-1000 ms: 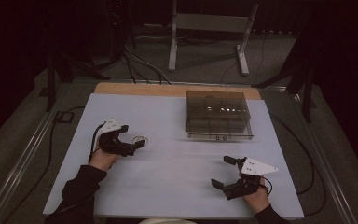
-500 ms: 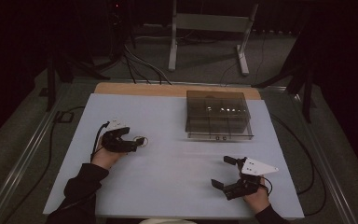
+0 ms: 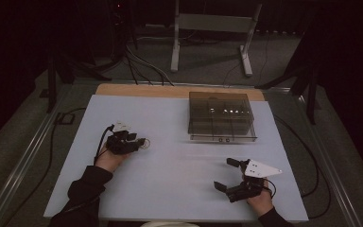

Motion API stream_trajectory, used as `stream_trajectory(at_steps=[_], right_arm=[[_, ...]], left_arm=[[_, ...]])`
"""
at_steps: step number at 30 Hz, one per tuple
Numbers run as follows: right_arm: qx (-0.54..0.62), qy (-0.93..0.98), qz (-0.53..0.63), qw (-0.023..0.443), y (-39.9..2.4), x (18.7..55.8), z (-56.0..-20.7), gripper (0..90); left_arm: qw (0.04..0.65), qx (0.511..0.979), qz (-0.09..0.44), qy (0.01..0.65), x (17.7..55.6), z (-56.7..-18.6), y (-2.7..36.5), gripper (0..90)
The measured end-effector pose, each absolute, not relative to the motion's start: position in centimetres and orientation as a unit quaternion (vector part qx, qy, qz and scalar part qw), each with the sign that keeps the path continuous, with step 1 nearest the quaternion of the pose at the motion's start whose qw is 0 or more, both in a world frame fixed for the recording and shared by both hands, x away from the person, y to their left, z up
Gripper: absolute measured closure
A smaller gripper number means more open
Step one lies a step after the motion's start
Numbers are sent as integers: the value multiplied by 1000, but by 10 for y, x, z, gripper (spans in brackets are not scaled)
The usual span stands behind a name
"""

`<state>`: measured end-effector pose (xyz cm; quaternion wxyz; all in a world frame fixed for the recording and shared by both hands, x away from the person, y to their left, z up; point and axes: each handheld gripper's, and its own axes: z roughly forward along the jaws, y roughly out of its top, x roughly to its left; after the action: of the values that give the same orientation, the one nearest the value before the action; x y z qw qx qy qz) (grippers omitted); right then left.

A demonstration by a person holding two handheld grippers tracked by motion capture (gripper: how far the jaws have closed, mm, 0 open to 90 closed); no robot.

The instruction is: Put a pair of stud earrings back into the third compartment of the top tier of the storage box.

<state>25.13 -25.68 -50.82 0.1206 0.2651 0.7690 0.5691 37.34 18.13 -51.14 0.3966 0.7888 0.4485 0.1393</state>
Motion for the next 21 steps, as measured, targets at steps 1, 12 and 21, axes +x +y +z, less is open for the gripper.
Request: stream_trajectory(at_steps=[1, 12, 21], right_arm=[[265, 770, 568, 121, -257, 251, -508, 0], [265, 771, 566, 121, -257, 251, -508, 0], [266, 771, 566, 120, -257, 251, -509, 0]], left_arm=[[396, 789, 137, 449, 374, -512, 181, 557], [380, 783, 116, 478, 382, -522, 182, 719], [377, 783, 106, 483, 386, -528, 180, 759]])
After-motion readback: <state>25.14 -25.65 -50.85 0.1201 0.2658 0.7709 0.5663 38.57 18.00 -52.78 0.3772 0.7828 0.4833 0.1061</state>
